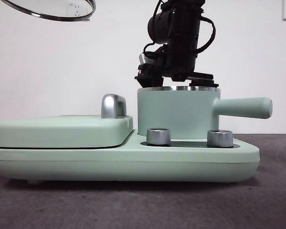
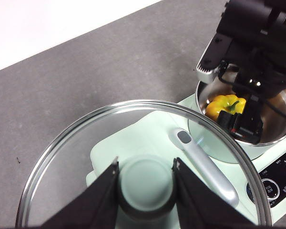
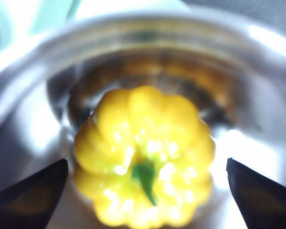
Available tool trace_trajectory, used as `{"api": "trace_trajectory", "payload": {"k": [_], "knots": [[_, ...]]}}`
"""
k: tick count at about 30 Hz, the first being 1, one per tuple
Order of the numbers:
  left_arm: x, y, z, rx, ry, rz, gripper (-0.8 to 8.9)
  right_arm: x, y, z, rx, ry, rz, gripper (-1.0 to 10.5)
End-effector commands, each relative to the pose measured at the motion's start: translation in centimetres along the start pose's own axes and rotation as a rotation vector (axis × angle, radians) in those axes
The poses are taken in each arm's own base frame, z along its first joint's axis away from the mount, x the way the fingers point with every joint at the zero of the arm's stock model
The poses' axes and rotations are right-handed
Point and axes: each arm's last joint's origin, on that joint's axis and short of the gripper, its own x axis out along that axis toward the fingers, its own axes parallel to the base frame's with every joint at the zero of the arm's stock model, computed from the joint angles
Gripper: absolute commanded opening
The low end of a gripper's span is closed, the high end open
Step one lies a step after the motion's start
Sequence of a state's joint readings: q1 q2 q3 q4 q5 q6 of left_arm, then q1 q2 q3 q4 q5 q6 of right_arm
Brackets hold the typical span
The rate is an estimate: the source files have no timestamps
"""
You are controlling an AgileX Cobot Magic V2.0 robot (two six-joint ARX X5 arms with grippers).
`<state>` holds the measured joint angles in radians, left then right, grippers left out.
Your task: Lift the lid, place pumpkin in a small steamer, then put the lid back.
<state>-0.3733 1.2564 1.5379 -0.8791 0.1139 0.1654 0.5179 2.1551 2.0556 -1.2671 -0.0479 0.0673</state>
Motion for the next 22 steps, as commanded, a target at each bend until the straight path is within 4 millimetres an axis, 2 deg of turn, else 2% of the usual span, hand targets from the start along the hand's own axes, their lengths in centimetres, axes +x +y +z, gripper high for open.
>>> {"api": "trace_trajectory", "payload": {"k": [1, 7, 13, 16, 22], "knots": [[-0.3, 0.0, 0.8, 0.012, -0.046, 0.000, 0.15, -1.0, 0.4, 0.7, -0.002, -0.024, -0.020, 5.3], [-0.1, 0.0, 0.8, 0.010, -0.046, -0.001, 0.15, -5.8, 0.5, 0.5, 0.021, -0.085, -0.062, 5.3], [0.8, 0.1, 0.8, 0.005, -0.025, -0.004, 0.15, -10.7, 0.8, -1.8, 0.025, -0.181, -0.029, 5.3], [1.3, 0.2, 0.8, 0.001, -0.012, -0.007, 0.15, -12.7, 0.7, -4.2, 0.010, -0.194, -0.058, 5.3], [2.5, 0.2, 0.7, -0.023, 0.018, -0.016, 0.15, -15.1, 0.1, -11.9, 0.011, -0.168, -0.065, 5.3]]}}
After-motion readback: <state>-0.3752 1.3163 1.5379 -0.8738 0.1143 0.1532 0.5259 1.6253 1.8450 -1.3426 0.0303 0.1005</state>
